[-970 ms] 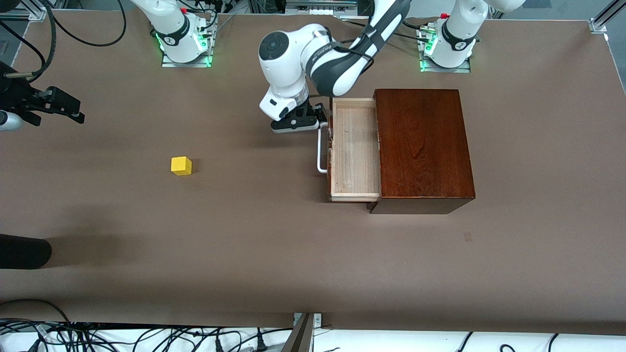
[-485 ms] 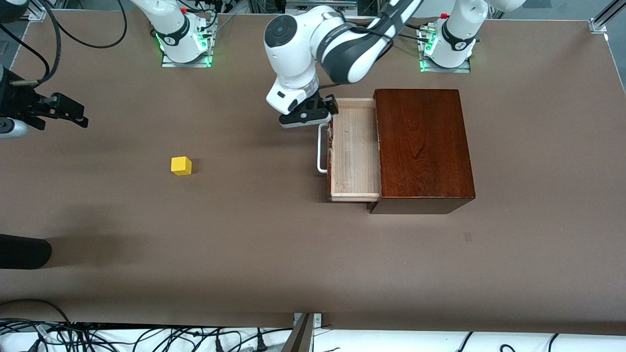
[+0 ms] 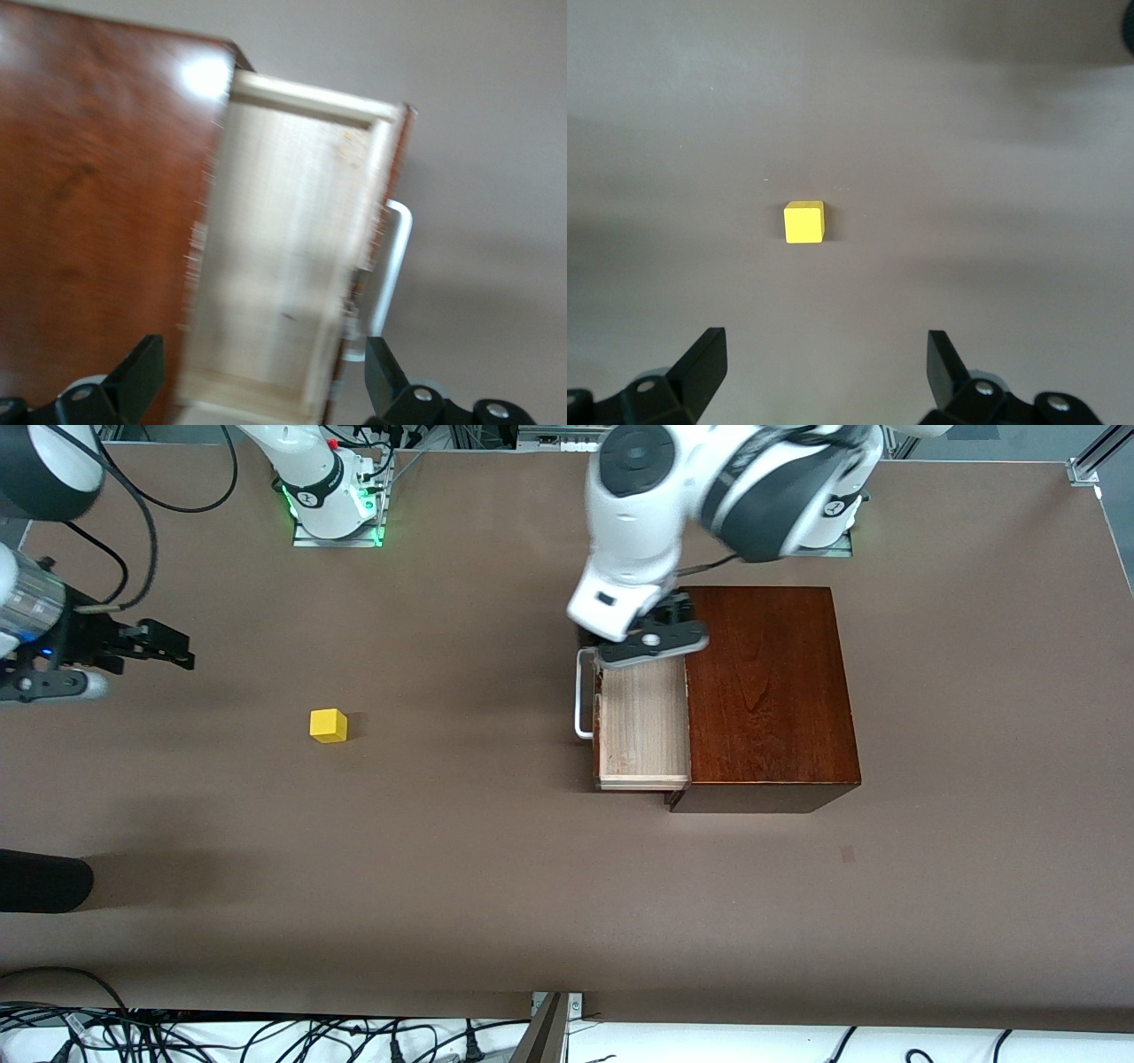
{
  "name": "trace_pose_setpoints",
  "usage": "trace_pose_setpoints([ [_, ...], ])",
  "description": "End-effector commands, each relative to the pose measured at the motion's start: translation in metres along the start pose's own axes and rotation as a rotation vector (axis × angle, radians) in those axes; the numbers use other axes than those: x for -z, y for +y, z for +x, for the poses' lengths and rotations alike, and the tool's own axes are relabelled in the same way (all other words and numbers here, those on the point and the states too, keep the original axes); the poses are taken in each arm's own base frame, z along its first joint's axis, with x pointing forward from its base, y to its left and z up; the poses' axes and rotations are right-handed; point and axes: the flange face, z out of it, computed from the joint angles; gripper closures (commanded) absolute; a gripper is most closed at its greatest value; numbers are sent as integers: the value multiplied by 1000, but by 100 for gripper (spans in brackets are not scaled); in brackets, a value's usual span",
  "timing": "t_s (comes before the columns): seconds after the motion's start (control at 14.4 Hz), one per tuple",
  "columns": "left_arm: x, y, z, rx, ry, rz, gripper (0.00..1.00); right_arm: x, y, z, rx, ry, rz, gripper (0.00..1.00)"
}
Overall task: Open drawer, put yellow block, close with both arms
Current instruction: 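Release the handle and lift the left gripper while the right gripper reaches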
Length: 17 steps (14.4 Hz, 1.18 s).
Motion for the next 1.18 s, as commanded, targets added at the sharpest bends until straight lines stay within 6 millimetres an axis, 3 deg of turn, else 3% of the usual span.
trace_pose_setpoints([
  [0.0, 38, -68, 18, -75, -24, -21, 0, -32, -7, -13, -5, 11, 16, 0],
  [0.21, 67, -151, 40, -154, -76, -60, 0, -67, -7, -17, -7, 0, 16, 0],
  [0.35, 79, -196, 46, -202, -79, -53, 0, -93, -18, -22, 10, 10, 13, 0],
  [0.55, 86, -255, 54, -215, -65, -54, 0, -133, -27, -31, -6, 31, 7, 0],
  [0.62, 86, -272, 57, -228, -65, -57, 0, -145, -39, -33, 15, 33, 4, 0],
  [0.76, 82, -311, 73, -241, -75, -82, 0, -171, -47, -39, 15, 63, 2, 0],
  [0.97, 71, -341, 84, -257, -95, -89, 0, -208, -48, -40, 9, 74, 3, 0],
  [1.11, 67, -342, 82, -257, -102, -85, 0, -235, -48, -40, 9, 83, 4, 0],
])
